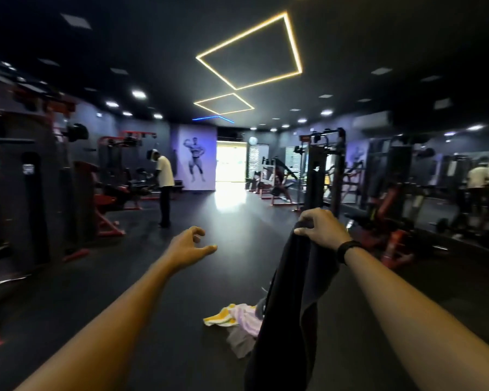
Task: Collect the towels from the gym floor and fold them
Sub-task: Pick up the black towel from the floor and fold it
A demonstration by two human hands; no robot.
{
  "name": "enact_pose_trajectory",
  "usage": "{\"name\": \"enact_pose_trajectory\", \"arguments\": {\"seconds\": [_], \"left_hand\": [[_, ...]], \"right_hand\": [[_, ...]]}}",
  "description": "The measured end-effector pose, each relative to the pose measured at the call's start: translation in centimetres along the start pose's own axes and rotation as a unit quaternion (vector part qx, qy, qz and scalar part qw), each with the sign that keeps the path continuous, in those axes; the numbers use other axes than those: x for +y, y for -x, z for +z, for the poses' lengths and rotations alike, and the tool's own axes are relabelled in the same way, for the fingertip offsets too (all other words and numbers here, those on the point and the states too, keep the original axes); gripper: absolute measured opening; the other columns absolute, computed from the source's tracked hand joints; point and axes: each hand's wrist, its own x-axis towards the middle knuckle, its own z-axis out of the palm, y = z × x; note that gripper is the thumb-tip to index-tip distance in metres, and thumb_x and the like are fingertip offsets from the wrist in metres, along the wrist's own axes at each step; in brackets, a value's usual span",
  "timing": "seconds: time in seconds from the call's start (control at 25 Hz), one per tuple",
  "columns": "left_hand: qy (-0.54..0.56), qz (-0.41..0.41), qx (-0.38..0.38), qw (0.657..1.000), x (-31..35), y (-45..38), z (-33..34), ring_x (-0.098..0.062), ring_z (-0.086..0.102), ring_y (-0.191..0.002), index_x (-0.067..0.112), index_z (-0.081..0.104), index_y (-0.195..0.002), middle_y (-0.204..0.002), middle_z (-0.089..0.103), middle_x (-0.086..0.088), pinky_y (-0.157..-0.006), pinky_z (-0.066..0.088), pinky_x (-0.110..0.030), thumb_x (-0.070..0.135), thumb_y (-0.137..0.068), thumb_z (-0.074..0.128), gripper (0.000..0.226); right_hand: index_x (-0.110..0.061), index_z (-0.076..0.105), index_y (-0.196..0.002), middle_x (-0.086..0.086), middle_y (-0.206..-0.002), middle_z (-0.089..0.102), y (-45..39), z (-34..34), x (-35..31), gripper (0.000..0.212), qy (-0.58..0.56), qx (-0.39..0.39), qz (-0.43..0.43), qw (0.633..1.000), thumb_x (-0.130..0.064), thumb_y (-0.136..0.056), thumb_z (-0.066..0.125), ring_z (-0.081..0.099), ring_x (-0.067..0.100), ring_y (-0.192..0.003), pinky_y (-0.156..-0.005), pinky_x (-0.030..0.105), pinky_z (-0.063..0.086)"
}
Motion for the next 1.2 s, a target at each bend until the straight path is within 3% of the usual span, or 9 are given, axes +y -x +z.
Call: {"name": "enact_pose_trajectory", "arguments": {"seconds": [0.28,0.52,0.68,0.8,1.0,1.2], "left_hand": [[0.049,0.088,-0.088,0.991,16.8,-3.0,17.1,-0.023,0.057,-0.109,0.015,0.050,-0.128,-0.127,0.057,-0.008,-0.087,0.047,-0.030,0.044,-0.083,0.068,0.057],[0.098,0.185,-0.201,0.957,31.2,-3.7,33.5,-0.018,0.058,-0.105,0.017,0.052,-0.125,-0.121,0.058,-0.004,-0.090,0.049,-0.032,0.047,-0.078,0.072,0.058],[0.137,0.229,-0.273,0.924,39.6,-3.7,43.3,-0.016,0.055,-0.100,0.015,0.053,-0.124,-0.116,0.058,-0.004,-0.085,0.045,-0.028,0.039,-0.079,0.074,0.055],[0.157,0.265,-0.317,0.897,46.2,-4.9,51.4,-0.018,0.056,-0.105,0.016,0.053,-0.124,-0.118,0.057,-0.005,-0.088,0.046,-0.029,0.040,-0.078,0.074,0.056],[0.178,0.313,-0.378,0.853,56.7,-8.1,63.5,-0.017,0.055,-0.102,0.016,0.054,-0.121,-0.111,0.055,-0.001,-0.085,0.045,-0.029,0.040,-0.078,0.074,0.053],[0.188,0.357,-0.437,0.804,67.7,-11.0,73.5,-0.019,0.058,-0.100,0.015,0.056,-0.119,-0.112,0.059,-0.004,-0.080,0.043,-0.024,0.037,-0.078,0.075,0.050]], "right_hand": [[-0.027,0.064,-0.082,-0.002,-0.099,0.069,7.7,-12.1,16.8,0.010,0.049,0.042,0.105,0.992,-0.033,-0.082,0.072,0.061,0.022,-0.102,-0.083,0.040,0.050],[-0.020,0.067,-0.092,0.000,-0.102,0.067,16.3,-20.8,29.9,0.011,0.093,0.077,0.224,0.967,-0.029,-0.086,0.069,0.060,0.023,-0.102,-0.080,0.041,0.049],[-0.024,0.068,-0.094,0.000,-0.111,0.065,21.2,-25.0,37.8,0.009,0.133,0.088,0.302,0.940,-0.028,-0.086,0.068,0.056,0.022,-0.109,-0.080,0.035,0.045],[-0.021,0.068,-0.100,0.000,-0.116,0.063,24.0,-28.1,44.6,0.015,0.165,0.091,0.354,0.916,-0.026,-0.086,0.069,0.053,0.022,-0.112,-0.088,0.038,0.045],[-0.025,0.068,-0.096,-0.001,-0.111,0.064,26.1,-32.6,55.1,0.016,0.191,0.097,0.442,0.871,-0.027,-0.081,0.073,0.057,0.021,-0.108,-0.091,0.043,0.049],[-0.033,0.067,-0.092,-0.001,-0.104,0.065,27.4,-37.2,63.2,0.015,0.241,0.122,0.519,0.811,-0.030,-0.079,0.074,0.058,0.022,-0.103,-0.087,0.040,0.050]]}}
